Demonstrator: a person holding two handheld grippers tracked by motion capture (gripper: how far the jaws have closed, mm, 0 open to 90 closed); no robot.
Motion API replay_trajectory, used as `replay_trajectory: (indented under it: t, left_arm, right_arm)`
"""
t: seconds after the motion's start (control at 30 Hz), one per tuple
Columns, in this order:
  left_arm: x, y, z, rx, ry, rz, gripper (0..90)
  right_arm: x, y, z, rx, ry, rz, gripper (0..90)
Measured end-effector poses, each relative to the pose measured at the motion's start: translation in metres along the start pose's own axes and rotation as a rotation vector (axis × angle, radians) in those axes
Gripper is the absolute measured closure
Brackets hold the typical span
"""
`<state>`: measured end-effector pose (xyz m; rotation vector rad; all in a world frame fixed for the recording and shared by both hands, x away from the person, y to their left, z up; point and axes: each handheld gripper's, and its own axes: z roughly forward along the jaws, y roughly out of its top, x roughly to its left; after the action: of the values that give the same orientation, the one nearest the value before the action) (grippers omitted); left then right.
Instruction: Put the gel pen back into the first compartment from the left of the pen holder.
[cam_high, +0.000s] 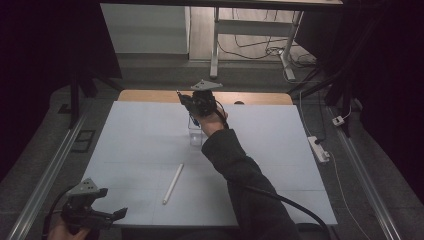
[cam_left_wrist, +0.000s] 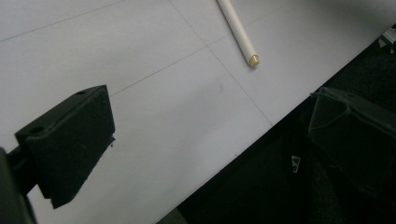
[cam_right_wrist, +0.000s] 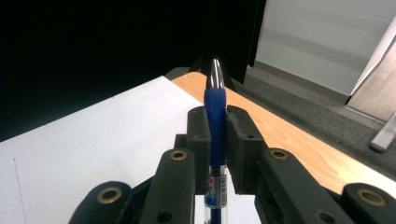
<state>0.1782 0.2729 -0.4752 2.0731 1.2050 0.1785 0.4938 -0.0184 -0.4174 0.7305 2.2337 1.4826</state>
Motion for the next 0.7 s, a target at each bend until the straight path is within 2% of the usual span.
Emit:
replay_trajectory:
  t: [0.27, 0.4, 0.5, 0.6, 0.7]
  left_arm:
    - [0.0, 0.0, 0.0, 0.002, -0.001, 0.0, 0.6]
    - [0.0, 0.0, 0.0, 0.002, -0.001, -0.001, 0.7]
    - [0.0, 0.0, 0.0, 0.002, -0.001, -0.001, 0.6]
    - [0.0, 0.0, 0.0, 0.001, -0.001, -0.003, 0.6]
    - [0.0, 0.0, 0.0, 0.0, -0.002, -0.004, 0.6]
  right_arm:
    - [-0.002, -0.014, 0.003, 0.046, -0.01, 0.0, 79.6]
    - [-0.007, -0.024, 0.002, 0.074, -0.008, 0.029, 79.1]
    - [-0.007, -0.026, 0.001, 0.083, 0.002, 0.034, 78.4]
    - [-0.009, -0.026, -0.002, 0.104, 0.017, 0.056, 70.3]
    - [-0.01, -0.023, -0.007, 0.094, 0.023, 0.073, 59.3]
